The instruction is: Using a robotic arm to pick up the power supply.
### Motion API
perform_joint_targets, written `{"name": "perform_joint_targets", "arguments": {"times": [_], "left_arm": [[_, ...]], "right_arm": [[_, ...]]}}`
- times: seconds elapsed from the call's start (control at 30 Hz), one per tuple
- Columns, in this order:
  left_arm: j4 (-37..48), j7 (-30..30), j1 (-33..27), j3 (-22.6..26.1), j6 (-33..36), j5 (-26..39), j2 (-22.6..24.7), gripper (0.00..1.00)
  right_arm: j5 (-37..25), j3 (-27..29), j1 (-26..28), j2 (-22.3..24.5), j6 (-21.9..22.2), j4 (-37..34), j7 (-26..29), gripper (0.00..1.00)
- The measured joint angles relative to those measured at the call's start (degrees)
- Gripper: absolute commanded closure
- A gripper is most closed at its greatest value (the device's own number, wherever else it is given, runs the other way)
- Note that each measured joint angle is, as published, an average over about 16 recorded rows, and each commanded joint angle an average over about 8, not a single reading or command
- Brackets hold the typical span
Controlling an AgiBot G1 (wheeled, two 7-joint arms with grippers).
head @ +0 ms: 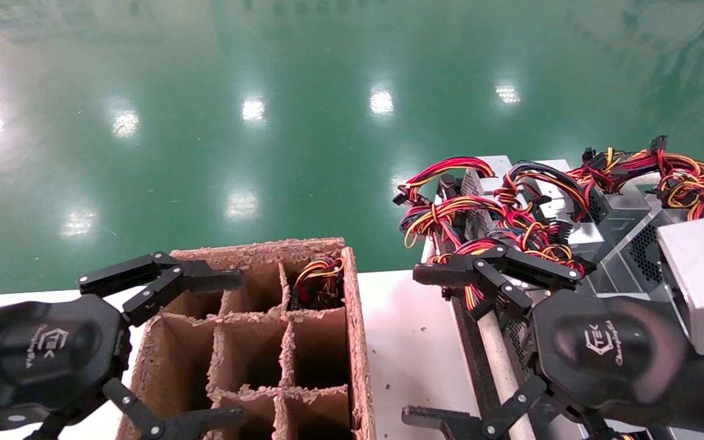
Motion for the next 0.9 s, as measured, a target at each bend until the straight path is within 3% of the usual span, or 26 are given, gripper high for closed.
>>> {"name": "perform_joint_targets", "arguments": {"times": [0.4, 0.43, 0.67, 0.7, 0.9], "left_arm": [[0.0, 0.0, 0.0, 0.0, 0.0, 0.0, 0.0, 0.00], [0.0, 0.0, 0.0, 0.0, 0.0, 0.0, 0.0, 0.08], [0.0, 0.0, 0.0, 0.0, 0.0, 0.0, 0.0, 0.95], [0.0, 0.0, 0.0, 0.0, 0.0, 0.0, 0.0, 1.00], [0.0, 0.0, 0.0, 0.0, 0.0, 0.0, 0.0, 1.00]], "right_arm": [[0.0, 0.0, 0.0, 0.0, 0.0, 0.0, 0.0, 0.00], [0.0, 0.0, 0.0, 0.0, 0.0, 0.0, 0.0, 0.00], [-0.6, 0.1, 0.5, 0.2, 0.0, -0.2, -0.8, 0.00], [-0.8, 0.1, 0.6, 0.2, -0.1, -0.3, -1.1, 0.00], [-3.3, -0.4, 3.1, -0.4, -0.8, -2.1, -3.2, 0.00]]}}
